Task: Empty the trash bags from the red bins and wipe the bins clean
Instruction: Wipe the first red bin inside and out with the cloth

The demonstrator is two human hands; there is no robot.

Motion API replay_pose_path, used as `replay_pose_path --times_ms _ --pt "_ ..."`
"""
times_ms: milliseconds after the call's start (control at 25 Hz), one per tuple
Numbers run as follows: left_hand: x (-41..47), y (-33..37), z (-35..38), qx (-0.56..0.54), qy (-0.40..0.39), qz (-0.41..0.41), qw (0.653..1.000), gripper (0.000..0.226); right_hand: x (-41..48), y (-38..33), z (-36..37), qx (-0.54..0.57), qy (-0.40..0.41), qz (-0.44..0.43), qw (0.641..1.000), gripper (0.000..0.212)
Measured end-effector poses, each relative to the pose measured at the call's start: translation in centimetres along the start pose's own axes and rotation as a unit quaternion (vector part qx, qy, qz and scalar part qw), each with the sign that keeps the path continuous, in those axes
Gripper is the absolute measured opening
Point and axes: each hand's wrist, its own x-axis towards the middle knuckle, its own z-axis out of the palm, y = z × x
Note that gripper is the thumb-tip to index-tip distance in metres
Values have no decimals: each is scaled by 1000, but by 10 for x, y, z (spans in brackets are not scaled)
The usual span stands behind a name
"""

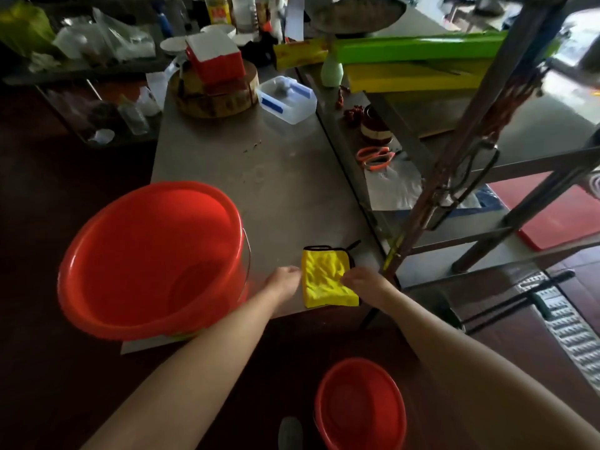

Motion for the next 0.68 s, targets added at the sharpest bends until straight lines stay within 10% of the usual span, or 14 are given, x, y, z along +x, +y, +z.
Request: replay_pose_path --times_ms 320,680 --pt "58 -93 77 343 28 260 902 38 61 81 74 -268 62 -138 951 52" --pt "93 -98 91 395 50 273 876 34 75 103 87 -353 62 -140 923 57"
